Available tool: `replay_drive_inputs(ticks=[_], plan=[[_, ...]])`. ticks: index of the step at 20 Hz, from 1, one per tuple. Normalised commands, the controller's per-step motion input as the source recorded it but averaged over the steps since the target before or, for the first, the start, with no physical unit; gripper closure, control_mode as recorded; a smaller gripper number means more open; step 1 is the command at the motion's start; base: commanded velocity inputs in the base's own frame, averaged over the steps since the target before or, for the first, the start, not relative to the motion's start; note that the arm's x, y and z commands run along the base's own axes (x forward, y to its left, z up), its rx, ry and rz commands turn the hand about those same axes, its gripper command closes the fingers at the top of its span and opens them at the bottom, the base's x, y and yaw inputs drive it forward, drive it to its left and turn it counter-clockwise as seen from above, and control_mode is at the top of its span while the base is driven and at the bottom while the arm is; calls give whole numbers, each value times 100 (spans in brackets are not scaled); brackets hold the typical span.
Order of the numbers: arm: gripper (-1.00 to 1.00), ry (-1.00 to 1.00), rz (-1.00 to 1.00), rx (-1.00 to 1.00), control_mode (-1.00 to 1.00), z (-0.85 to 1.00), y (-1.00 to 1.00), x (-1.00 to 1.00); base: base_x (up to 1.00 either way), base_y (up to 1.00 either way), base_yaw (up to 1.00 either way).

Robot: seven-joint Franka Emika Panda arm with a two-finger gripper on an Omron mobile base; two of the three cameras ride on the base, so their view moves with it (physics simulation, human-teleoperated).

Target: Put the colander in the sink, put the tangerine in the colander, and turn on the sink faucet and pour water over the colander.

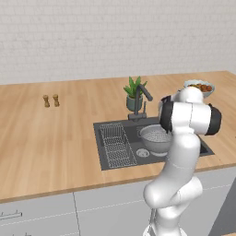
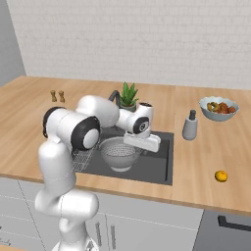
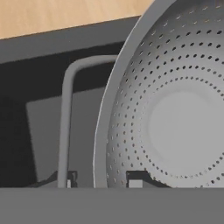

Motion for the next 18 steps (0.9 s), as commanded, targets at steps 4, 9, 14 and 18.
replay_drive_inputs(ticks=[4,9,14,18], plan=[[100,0,0,3,-100,-23,0,17,0,0,0],[100,0,0,2,-100,-28,3,25,0,0,0],[100,0,0,0,-100,-27,4,42,0,0,0],[100,0,0,0,-100,-33,7,35,0,0,0]])
